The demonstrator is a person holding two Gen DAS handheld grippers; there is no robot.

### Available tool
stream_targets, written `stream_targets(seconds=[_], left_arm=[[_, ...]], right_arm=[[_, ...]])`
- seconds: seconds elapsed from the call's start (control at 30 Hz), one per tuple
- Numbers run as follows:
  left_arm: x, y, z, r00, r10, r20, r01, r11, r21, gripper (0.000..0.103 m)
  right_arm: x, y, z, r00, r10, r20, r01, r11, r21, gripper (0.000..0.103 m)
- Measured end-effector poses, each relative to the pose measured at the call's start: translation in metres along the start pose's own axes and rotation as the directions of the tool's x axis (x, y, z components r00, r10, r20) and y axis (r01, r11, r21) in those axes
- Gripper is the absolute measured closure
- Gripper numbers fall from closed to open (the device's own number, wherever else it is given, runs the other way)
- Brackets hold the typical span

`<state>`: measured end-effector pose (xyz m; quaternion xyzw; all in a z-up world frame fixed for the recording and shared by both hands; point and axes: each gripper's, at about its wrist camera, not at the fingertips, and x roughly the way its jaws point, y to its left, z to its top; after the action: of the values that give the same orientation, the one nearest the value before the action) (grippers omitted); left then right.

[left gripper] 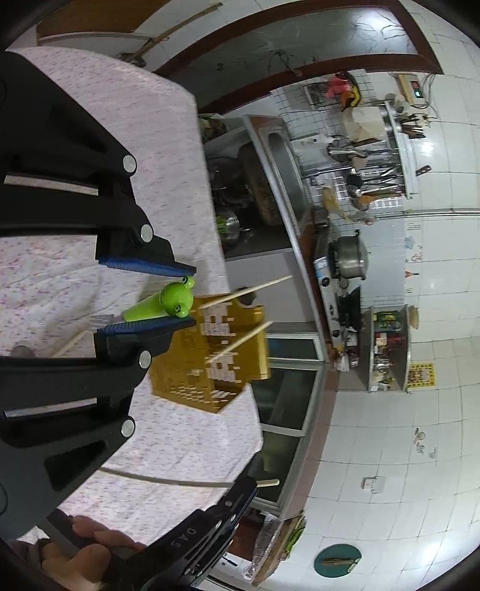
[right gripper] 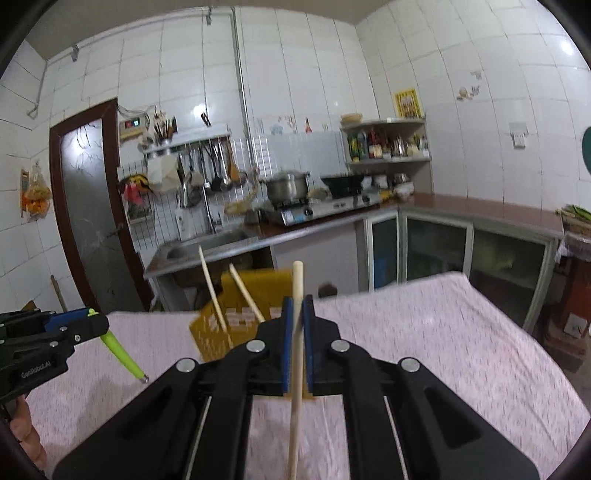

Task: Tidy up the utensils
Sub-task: 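Carry the frog fork and chopstick to the yellow caddy and release both inside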

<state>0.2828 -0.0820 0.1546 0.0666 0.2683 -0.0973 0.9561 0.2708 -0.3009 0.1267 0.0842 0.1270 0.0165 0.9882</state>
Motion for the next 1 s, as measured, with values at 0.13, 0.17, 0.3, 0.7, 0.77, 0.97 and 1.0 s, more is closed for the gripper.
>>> stream_targets(seconds=[0.13,0.17,0.3,0.7,0.77,0.97,1.0], left_arm=[[0.002,0.003,0.034,0.999,0.0,0.038,0.0,1.0,-0.01,0.082],[0.002,0.004,0.044,0.999,0.0,0.048,0.001,1.0,-0.012,0.082],[0.009,0.008,0.084,0.996,0.006,0.087,-0.004,1.0,-0.027,0.082],[0.067,0.007,0.122,0.993,-0.002,0.116,0.008,0.999,-0.052,0.082],[0.091,0.005,0.108,0.996,-0.014,0.087,0.019,0.999,-0.051,0.082],[0.134,0.003,0.063,0.999,-0.048,0.005,0.048,0.998,-0.05,0.082],[0.138,0.003,0.058,0.999,-0.052,-0.004,0.052,0.997,-0.053,0.082]], right_arm=[[0.015,0.003,0.03,0.997,-0.007,0.075,0.006,1.0,0.016,0.097],[0.021,0.003,0.038,0.996,-0.008,0.091,0.006,1.0,0.022,0.097],[0.041,0.008,0.063,0.989,-0.018,0.144,0.014,0.999,0.03,0.097],[0.115,0.014,0.095,0.967,-0.026,0.253,0.022,1.0,0.018,0.097],[0.125,0.013,0.08,0.971,-0.016,0.238,0.012,1.0,0.015,0.097],[0.142,0.011,0.026,0.99,0.024,0.14,-0.018,0.999,-0.044,0.097],[0.143,0.01,0.017,0.992,0.028,0.121,-0.023,0.999,-0.043,0.097]])
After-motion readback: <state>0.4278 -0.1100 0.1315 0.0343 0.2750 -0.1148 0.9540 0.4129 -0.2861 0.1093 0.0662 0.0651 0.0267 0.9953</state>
